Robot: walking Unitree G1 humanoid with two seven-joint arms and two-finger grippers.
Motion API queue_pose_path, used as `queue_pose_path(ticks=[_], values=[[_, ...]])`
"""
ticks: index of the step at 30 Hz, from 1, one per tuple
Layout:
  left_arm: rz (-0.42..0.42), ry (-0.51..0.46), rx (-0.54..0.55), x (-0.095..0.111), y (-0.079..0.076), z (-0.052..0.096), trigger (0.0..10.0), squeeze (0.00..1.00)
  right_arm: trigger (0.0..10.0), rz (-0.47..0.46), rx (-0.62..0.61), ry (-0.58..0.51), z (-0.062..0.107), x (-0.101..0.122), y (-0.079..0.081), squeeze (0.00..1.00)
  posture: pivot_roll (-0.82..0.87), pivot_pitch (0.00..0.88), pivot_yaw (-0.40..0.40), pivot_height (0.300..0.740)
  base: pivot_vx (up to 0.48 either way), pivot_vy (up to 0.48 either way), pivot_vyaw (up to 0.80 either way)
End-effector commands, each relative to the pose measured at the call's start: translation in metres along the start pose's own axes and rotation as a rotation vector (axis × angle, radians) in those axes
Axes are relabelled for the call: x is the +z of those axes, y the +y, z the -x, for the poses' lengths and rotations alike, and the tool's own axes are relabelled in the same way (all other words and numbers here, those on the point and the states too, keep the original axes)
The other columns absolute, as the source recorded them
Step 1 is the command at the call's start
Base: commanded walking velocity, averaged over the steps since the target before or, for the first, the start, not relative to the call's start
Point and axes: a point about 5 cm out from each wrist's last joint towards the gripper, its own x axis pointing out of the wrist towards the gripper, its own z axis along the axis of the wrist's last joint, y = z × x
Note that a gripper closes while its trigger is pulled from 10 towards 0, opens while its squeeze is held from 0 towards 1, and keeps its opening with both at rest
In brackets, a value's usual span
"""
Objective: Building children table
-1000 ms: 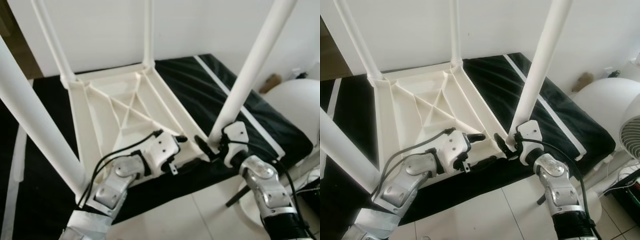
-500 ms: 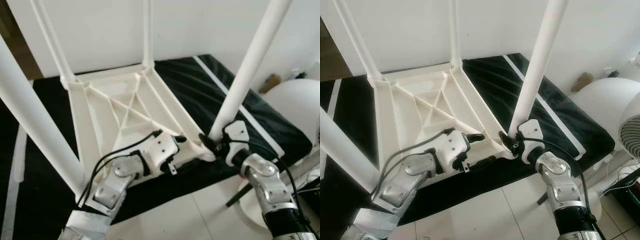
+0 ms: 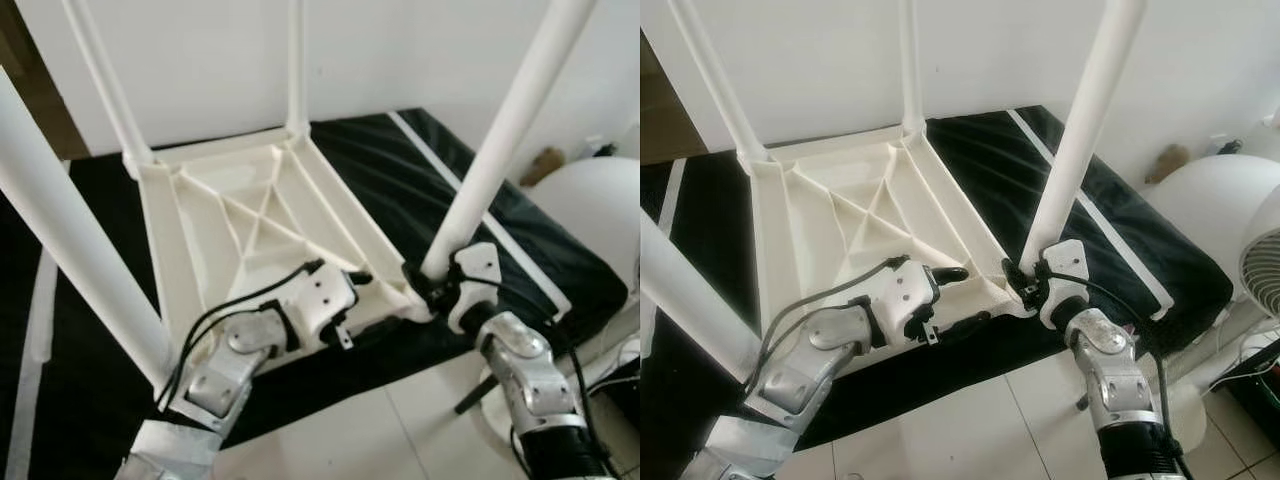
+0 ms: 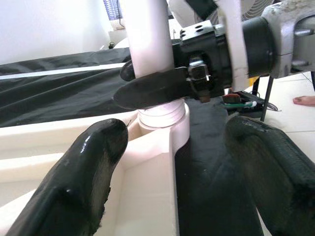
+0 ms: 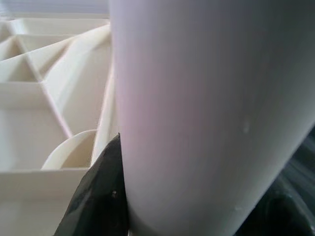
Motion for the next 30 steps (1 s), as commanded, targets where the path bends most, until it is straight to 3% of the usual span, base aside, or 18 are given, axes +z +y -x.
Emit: queue_pose_path(ticks=[1,6,10,13,17,30], values=[[0.007,0.001,-0.045,0.0,-0.004,-0.002,10.0,0.0,10.0,-0.041,-0.126,0.082,0.005,-0.015,-0.002,0.0,-0.11,0.042,0.012,0.74,0.0,0.0,0.0],[0.004,0.0,-0.054,0.0,-0.005,-0.003,10.0,0.0,10.0,-0.099,-0.28,0.121,0.007,-0.021,0.008,0.0,-0.11,0.036,0.012,0.74,0.0,0.0,0.0],[0.003,0.002,-0.056,0.0,-0.005,-0.003,10.0,0.0,10.0,-0.138,-0.334,0.13,0.007,-0.023,0.014,0.0,-0.1,0.034,0.011,0.74,0.0,0.0,0.0],[0.001,0.003,-0.059,0.0,-0.007,-0.003,10.0,0.0,10.0,-0.179,-0.424,0.134,0.006,-0.025,0.031,0.0,-0.09,0.028,0.007,0.74,0.0,0.0,0.0],[0.001,0.005,-0.059,0.0,-0.006,-0.002,10.0,0.0,10.0,-0.179,-0.41,0.132,0.006,-0.023,0.046,0.0,-0.09,0.025,0.007,0.74,0.0,0.0,0.0],[-0.003,0.006,-0.066,-0.001,-0.006,-0.003,10.0,0.0,10.0,-0.147,-0.425,0.109,0.008,-0.019,0.036,0.0,-0.09,0.008,0.01,0.74,0.0,0.0,0.0]])
